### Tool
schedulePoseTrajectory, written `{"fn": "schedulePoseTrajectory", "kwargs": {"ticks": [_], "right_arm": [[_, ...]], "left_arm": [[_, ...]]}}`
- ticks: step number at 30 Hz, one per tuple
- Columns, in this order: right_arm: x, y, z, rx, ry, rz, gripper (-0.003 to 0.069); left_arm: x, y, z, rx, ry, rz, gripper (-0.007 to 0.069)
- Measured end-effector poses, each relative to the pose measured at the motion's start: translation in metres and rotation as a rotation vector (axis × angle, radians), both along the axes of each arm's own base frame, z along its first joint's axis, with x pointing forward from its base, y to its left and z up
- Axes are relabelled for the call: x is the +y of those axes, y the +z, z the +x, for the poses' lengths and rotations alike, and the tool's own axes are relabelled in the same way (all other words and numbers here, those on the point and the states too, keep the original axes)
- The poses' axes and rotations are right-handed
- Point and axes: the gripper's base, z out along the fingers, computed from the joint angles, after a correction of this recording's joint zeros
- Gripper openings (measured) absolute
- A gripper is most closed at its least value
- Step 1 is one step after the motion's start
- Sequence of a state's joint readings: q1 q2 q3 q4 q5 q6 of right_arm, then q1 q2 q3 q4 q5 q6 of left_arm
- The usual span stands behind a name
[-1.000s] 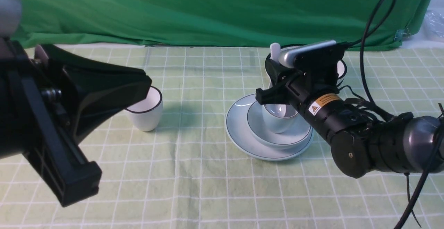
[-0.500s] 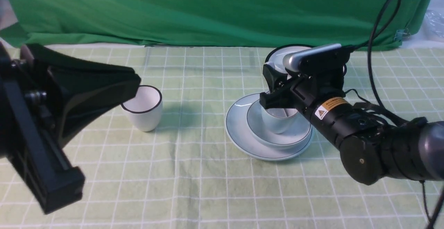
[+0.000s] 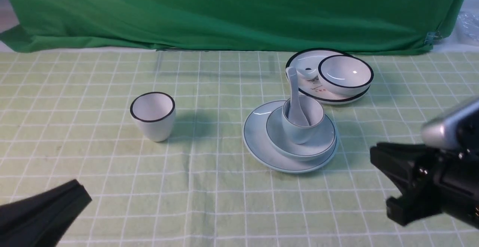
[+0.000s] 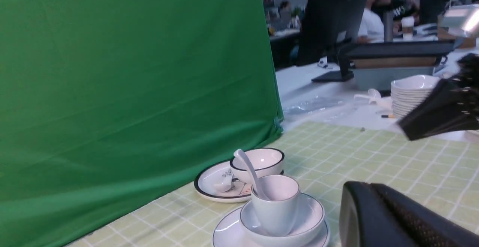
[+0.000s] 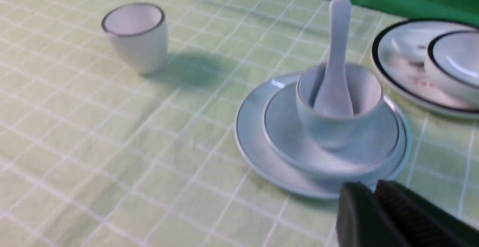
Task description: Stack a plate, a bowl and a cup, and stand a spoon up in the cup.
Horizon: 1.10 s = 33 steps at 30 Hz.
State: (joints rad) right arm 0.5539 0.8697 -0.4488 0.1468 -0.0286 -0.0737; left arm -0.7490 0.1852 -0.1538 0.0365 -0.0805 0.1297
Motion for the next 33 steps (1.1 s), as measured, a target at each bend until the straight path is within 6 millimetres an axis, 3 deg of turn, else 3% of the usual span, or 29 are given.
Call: {"fn": "schedulePoseTrajectory", "kwargs": {"ticks": [6,11,16,19,21,24,30,33], "right_arm": [[-0.015,-0.004,-0.025,-0.026,0.002,0.025,0.0087],[-0.016,-0.005,-0.028,-0.035,0.003,0.030,0.0104],[-0.017,-0.004,-0.028,-0.045,0.004,0.024,0.0115],[-0.028,-0.001,-0.031,-0.067,-0.044,0.008,0.0110],[-0.041,-0.001,-0.037,-0.061,-0.108,-0.009,0.0064],[-0.056,-0.011,-0.049,-0.088,-0.180,-0.035,0.0027],[-0.082,-0.071,-0.084,-0.163,-0.349,-0.109,0.0018],[-0.084,-0.083,-0.090,-0.183,-0.375,-0.103,0.0018]], "left_arm": [[-0.002,-0.047,0.002,0.078,-0.001,0.074,0.0002],[-0.001,-0.068,0.001,0.220,0.006,0.206,0.0002],[0.001,-0.077,0.000,0.296,0.009,0.277,0.0002],[0.001,-0.079,0.000,0.310,0.010,0.290,0.0002],[0.002,-0.079,0.000,0.310,0.010,0.291,0.0002],[0.002,-0.079,0.000,0.312,0.010,0.293,0.0002],[0.002,-0.079,0.000,0.311,0.010,0.292,0.0002],[0.002,-0.079,0.000,0.311,0.010,0.292,0.0002]]}}
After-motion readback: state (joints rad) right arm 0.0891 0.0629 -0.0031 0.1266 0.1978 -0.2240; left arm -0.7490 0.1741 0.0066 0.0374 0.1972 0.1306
